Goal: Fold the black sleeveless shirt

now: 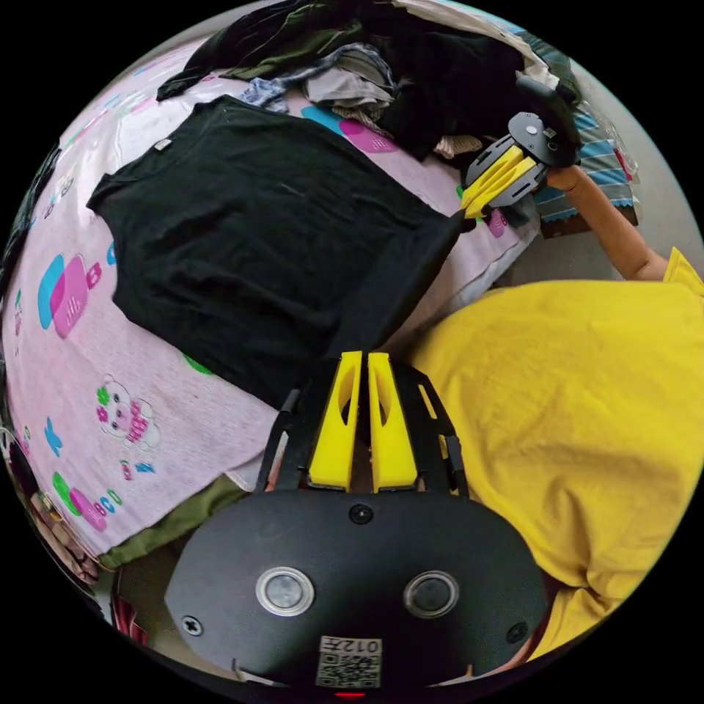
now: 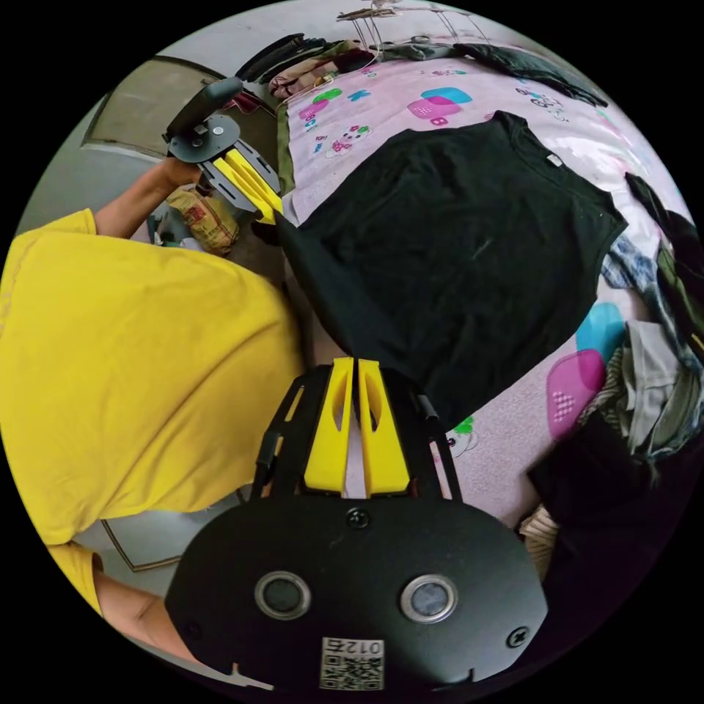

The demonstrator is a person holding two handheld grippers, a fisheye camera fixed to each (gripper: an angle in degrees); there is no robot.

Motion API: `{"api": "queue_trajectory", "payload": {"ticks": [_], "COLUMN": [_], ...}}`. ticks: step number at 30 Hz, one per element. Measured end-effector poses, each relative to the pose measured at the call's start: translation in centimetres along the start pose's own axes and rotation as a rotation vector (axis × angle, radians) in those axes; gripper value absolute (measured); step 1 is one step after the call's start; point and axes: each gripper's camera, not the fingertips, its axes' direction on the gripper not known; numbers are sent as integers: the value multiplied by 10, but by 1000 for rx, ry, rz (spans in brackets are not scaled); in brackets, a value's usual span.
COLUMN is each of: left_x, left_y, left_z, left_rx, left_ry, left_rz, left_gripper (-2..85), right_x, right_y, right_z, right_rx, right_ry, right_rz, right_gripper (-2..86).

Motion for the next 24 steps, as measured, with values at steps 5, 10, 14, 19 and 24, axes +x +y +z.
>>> {"api": "queue_trajectory", "payload": {"ticks": [5, 10, 14, 19, 24], "left_x": [-122, -233, -326, -397, -409], "left_y": [-60, -123, -165, -138, -24], "left_z": [-67, -130, -162, -157, -127], "left_rx": [-5, 7, 82, 195, 367], "left_ry": [-20, -83, -203, -281, -96], "left_rz": [18, -5, -181, -459, -583], "left_gripper": [0, 3, 12, 30, 39], "right_x": [68, 154, 213, 254, 238], "right_y": [-75, -175, -233, -233, -137], "right_z": [-71, -148, -179, -168, -159], "right_rx": [-10, -78, -62, -105, 117], "right_ry": [32, 157, 294, 428, 273], "right_rz": [19, 41, 172, 341, 435], "right_gripper": [8, 15, 35, 84, 77]}}
